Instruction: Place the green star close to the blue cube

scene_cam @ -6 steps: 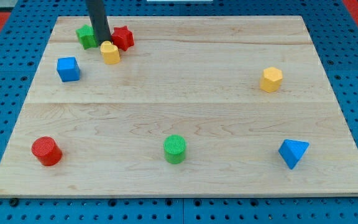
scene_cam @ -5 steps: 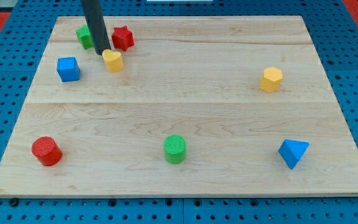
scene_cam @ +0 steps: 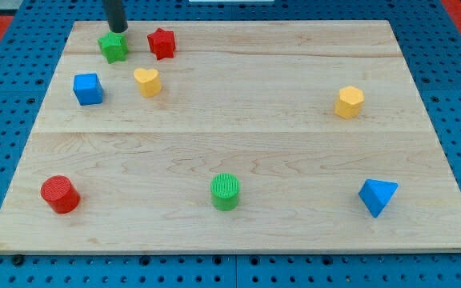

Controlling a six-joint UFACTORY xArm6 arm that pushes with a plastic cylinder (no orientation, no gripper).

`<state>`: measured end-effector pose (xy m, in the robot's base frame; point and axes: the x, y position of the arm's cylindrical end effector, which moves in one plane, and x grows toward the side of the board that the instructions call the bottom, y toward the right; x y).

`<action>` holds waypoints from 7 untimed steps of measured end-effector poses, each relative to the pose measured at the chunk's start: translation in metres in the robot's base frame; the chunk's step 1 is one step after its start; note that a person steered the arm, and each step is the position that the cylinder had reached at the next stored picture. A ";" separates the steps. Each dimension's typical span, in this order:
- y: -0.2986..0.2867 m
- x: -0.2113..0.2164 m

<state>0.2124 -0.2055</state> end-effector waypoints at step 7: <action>0.148 0.074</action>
<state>0.2867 -0.0571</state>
